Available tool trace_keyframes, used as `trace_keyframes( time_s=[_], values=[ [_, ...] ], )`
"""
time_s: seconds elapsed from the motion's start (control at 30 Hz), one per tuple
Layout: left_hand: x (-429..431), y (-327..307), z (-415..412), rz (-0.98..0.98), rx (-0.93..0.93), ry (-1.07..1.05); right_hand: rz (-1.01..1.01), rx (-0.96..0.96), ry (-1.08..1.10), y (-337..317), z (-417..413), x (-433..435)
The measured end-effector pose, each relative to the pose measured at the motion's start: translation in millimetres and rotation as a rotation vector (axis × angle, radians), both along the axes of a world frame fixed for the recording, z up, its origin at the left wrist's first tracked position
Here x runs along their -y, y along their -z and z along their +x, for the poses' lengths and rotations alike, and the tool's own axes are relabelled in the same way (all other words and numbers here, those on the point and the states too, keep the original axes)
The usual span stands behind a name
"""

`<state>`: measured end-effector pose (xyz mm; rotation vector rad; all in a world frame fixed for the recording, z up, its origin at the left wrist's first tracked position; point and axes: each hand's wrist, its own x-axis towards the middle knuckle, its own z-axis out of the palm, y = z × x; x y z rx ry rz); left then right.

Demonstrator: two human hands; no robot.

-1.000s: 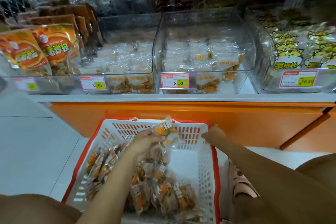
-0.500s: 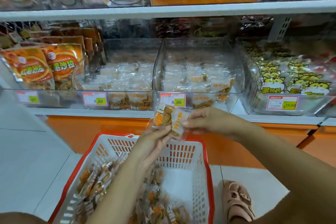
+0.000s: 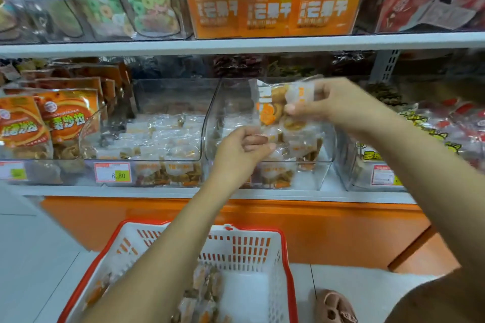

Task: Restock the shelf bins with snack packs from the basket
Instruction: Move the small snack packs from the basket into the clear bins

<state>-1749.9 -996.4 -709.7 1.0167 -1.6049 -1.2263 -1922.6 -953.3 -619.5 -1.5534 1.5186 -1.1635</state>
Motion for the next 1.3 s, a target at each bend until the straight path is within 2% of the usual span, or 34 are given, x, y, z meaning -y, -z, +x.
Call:
trace_keyframes(
  time_s=[0.1,0.2,0.27,0.33,0.5,0.87,1.1,1.3],
  values=[
    [18.9,-0.8,-14.2,-0.319,0.335,0.032,-0.026,-0.351,0.026,-22.2,-26.3,1.6],
    [36.4,2.9,-28.3,-0.388,0.579,0.203,0.04,-0.743,0.041,-24.2,-35.5,9.0],
    [45.2,5.4,-35.1,-0.327,0.63,0.327,0.055,-0.944,0.054,-22.8,-33.1,14.9],
    [49.7,8.4,-38.2,-0.283,0.638,0.403,0.068,-1.059,0.063,-23.0,-25.6,19.5],
    [57.5,7.5,-34.3,-0.362,0.724,0.421,0.186,-1.349,0.042,-23.3,-5.2,33.2],
    [65.7,14.6,-19.3,-0.377,0.653,0.356,0.463,-1.471,-0.034,6.7,28.7,60.5],
    [66.1,15.4,-17.1,-0.352,0.636,0.35,0.446,-1.502,-0.065,35.3,28.4,62.8],
    [65.2,7.6,-20.5,-0.279,0.708,0.423,0.496,-1.546,-0.095,56.7,20.4,66.7]
  ],
)
